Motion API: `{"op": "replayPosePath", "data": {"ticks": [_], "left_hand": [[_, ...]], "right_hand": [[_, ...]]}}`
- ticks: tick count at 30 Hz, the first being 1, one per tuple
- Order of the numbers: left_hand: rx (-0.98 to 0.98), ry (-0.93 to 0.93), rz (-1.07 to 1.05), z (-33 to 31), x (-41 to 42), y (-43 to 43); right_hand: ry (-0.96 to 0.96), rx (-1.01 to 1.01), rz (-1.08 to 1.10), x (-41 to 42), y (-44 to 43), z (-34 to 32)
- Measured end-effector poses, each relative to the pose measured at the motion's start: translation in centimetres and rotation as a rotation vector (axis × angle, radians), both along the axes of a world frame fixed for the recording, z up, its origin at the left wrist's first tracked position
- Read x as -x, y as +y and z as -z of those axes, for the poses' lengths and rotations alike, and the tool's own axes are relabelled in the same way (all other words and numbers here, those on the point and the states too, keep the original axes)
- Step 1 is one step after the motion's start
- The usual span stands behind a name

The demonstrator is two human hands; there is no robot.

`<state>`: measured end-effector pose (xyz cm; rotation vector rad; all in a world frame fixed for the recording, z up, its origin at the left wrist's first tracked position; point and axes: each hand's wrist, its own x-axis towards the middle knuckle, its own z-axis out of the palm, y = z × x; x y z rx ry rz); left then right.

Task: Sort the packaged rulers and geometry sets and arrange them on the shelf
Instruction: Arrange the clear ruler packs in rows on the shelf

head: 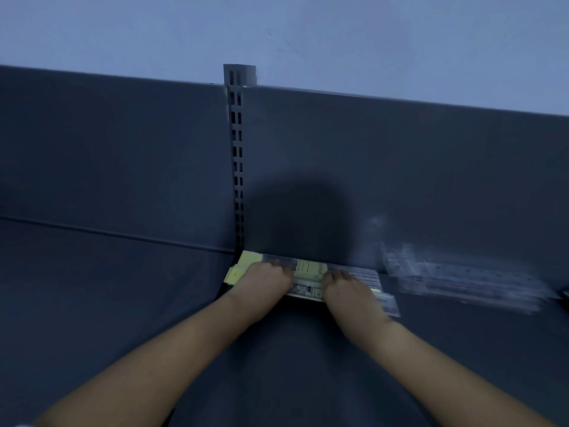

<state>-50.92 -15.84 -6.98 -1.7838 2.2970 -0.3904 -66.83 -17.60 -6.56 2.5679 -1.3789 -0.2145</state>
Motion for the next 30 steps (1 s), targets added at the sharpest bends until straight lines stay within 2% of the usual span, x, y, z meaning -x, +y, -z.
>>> {"op": "replayPosePath", "data": {"ticks": [3,7,16,19,24,30], "left_hand": [[-0.024,0.013,0.054,-0.2,-1.0,-0.3],[-0.039,0.025,0.056,-0.3,-1.0,0.0],[-0.023,-0.028,0.041,-0.9,-0.1,0.8],[-0.066,-0.061,0.055,-1.0,0.0,0.8],[-0.126,0.026,0.044,-0.5,-0.5,0.9],[-0.067,-0.078,-0.016,0.8,-0.1,1.1]], "right_hand": [[-0.061,0.148,-0.031,-0.1,-0.8,1.5],[-0.051,0.216,-0.052,-0.2,-1.0,2.0],[-0.111,-0.043,-0.115,1.5,-0.4,-0.4],[-0.063,-0.031,-0.123,1.6,0.1,-0.1],[-0.054,-0.045,-0.078,1.4,0.3,0.0],[-0.127,0.129,-0.104,1.4,-0.2,1.4]]}}
